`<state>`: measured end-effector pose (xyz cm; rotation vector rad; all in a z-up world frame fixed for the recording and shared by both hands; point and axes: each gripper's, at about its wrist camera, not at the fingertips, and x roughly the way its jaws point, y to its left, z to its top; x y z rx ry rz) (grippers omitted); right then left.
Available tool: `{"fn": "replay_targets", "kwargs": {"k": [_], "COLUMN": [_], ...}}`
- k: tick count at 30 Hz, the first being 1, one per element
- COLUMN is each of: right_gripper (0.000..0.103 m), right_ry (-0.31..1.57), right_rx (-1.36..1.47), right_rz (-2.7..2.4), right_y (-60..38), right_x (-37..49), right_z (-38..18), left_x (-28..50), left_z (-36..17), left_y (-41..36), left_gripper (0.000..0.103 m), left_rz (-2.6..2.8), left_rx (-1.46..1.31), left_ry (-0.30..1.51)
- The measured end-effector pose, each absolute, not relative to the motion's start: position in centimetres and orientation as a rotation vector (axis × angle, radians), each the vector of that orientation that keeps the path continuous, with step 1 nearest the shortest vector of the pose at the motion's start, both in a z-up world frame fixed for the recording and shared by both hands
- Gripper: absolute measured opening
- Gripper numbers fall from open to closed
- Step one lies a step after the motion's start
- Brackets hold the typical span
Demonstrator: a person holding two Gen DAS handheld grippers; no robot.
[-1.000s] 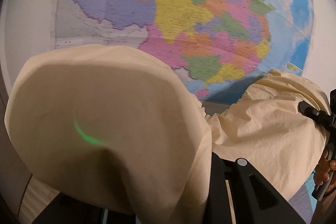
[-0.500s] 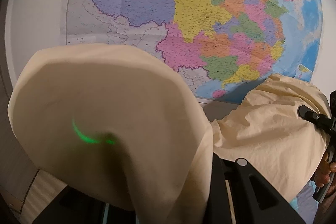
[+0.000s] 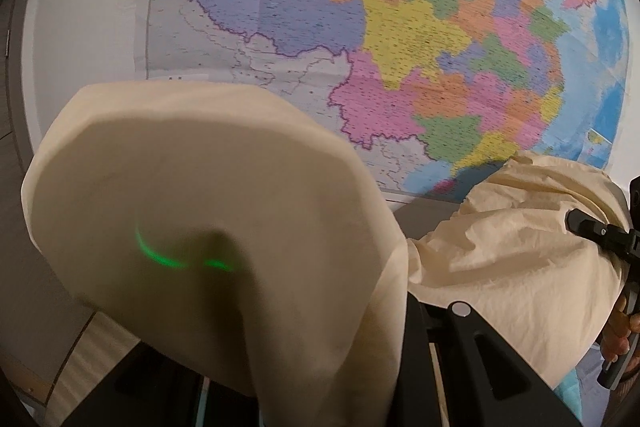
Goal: Fold large clothes
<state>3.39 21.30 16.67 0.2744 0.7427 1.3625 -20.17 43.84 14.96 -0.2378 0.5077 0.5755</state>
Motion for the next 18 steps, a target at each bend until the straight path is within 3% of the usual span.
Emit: {"fn": "replay_targets", "kwargs": {"k": [18], "right_gripper": [0.017], "right_ry": [0.789], "right_rx": [0.247], "right_rz": [1.399], "right_y": [25.3], "right_x": [3.1], "right_z": [15.1], "left_x": [-19.8], "left_z": [14.2], "left_y": [49.0], "left_gripper": [0.017], "left_rz": [0.682], "left_rx": [-0.258], "left_ry": [0.518]}}
